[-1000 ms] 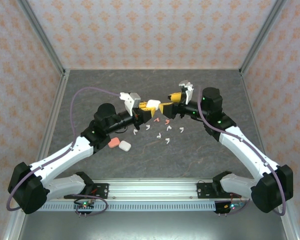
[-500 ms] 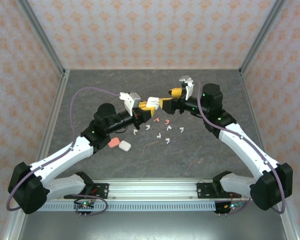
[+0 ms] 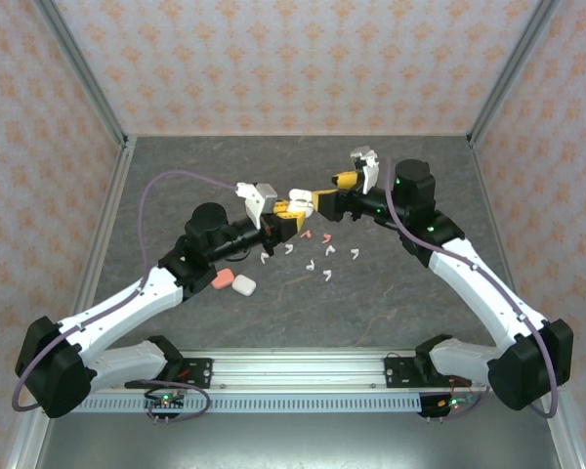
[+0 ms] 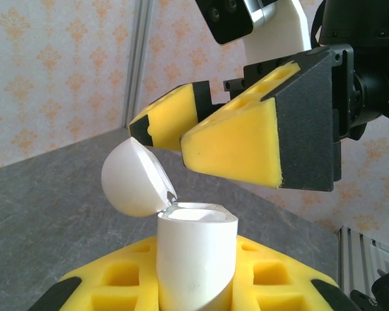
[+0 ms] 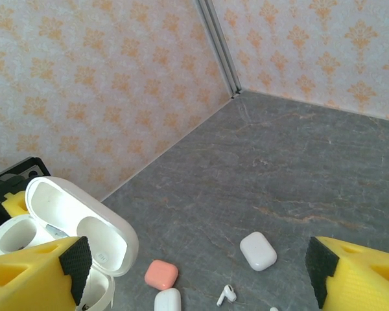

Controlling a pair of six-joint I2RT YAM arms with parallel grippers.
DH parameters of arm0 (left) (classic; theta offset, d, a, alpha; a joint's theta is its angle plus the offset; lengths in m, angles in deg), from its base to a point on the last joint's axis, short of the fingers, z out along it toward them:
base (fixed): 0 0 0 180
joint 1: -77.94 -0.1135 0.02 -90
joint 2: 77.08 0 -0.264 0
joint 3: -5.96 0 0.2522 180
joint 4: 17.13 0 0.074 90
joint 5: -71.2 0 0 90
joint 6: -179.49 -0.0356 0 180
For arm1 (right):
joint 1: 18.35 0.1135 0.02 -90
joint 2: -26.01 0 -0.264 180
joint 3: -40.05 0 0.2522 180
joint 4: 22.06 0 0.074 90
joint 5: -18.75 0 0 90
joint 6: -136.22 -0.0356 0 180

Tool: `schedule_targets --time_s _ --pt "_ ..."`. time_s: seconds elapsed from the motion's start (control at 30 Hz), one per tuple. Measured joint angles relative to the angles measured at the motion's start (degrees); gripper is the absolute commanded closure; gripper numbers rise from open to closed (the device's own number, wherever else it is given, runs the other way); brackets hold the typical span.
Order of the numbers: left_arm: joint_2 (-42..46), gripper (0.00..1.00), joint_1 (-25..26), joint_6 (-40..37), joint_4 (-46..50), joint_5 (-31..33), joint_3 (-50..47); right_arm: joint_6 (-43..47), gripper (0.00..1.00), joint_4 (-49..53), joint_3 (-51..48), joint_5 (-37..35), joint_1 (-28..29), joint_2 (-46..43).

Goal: Insert wireless bluetooth earbuds into charging case

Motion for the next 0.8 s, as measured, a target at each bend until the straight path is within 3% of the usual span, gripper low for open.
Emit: schedule_targets --time_s 0.2,0.5,0.8 --pt "0.0 1.0 0.0 -0.3 0.5 0.0 0.0 0.2 0.12 1.7 0.6 -0.2 -0.3 -0.1" --pt "3.7 1.0 0.0 -2.1 0.8 1.1 -4.2 -1.5 0.14 16.7 5.4 -7.2 -1.6 -1.4" --pt "10.7 1.0 0.0 -3.4 1.9 2.4 -8.2 -8.6 0.33 28.3 5.0 -10.7 -1.9 4.9"
